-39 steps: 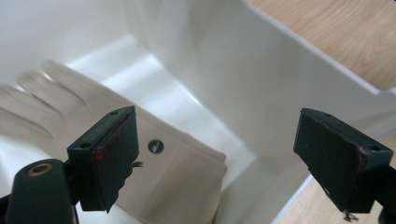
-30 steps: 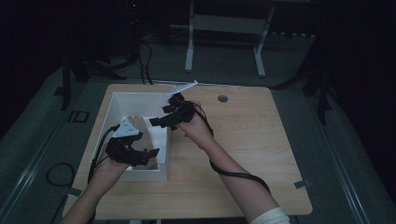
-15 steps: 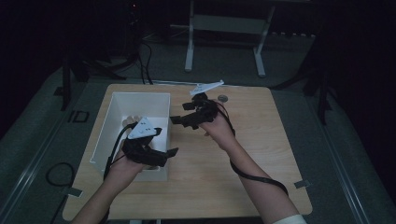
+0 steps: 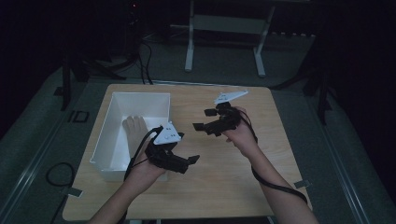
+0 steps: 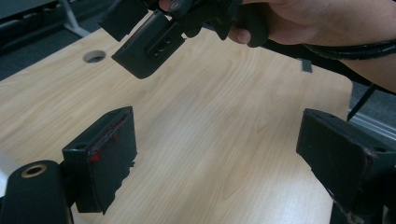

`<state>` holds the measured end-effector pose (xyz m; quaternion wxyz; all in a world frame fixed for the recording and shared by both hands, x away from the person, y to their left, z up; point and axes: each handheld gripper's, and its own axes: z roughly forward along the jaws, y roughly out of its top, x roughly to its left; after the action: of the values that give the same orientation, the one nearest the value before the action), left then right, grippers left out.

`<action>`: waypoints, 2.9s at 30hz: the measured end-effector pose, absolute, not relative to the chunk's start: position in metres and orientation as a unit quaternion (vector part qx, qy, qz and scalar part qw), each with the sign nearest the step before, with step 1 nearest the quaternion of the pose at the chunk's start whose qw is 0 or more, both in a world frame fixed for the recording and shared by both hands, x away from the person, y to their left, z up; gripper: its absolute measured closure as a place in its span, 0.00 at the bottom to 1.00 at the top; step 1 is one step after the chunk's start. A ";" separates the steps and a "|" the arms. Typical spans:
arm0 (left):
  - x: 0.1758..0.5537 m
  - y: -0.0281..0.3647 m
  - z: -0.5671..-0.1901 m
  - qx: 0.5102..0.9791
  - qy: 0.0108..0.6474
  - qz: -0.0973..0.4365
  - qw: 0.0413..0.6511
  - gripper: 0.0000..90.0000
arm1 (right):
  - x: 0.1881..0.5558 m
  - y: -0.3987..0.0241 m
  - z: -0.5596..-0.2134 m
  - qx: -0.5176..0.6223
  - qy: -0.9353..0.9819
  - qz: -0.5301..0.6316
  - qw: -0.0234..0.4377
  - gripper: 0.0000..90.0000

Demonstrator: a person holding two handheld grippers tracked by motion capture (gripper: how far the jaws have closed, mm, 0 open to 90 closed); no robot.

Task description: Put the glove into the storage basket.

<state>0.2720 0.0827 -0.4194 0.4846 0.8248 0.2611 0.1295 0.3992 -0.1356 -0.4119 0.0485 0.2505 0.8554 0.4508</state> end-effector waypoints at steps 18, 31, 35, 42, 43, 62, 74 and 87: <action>0.268 0.042 -0.440 0.835 0.230 0.112 0.488 0.14 | 0.377 -0.201 -0.439 0.278 0.846 0.450 0.062 0.19; 0.263 0.029 -0.466 0.843 0.215 0.098 0.484 0.14 | 0.361 -0.229 -0.476 0.291 0.851 0.434 0.057 0.19; 0.263 0.025 -0.474 0.843 0.214 0.091 0.484 0.14 | 0.358 -0.237 -0.484 0.291 0.849 0.438 0.056 0.19; 0.262 0.016 -0.487 0.849 0.204 0.081 0.481 0.14 | 0.353 -0.246 -0.494 0.291 0.847 0.441 0.056 0.19; 0.263 0.015 -0.489 0.849 0.200 0.080 0.483 0.14 | 0.352 -0.248 -0.496 0.291 0.847 0.441 0.057 0.19; 0.264 -0.011 -0.525 0.856 0.182 0.035 0.482 0.14 | 0.334 -0.288 -0.520 0.288 0.848 0.441 0.065 0.19; 0.260 -0.019 -0.540 0.860 0.171 0.029 0.479 0.14 | 0.321 -0.312 -0.530 0.288 0.849 0.438 0.069 0.17; 0.256 -0.019 -0.551 0.860 0.174 0.033 0.479 0.14 | 0.311 -0.323 -0.553 0.302 0.848 0.430 0.070 0.18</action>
<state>0.2562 -0.0188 -0.5507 0.4785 0.8601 0.1737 0.0327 0.3107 -0.3229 -0.5528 0.0701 0.3016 0.8479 0.4303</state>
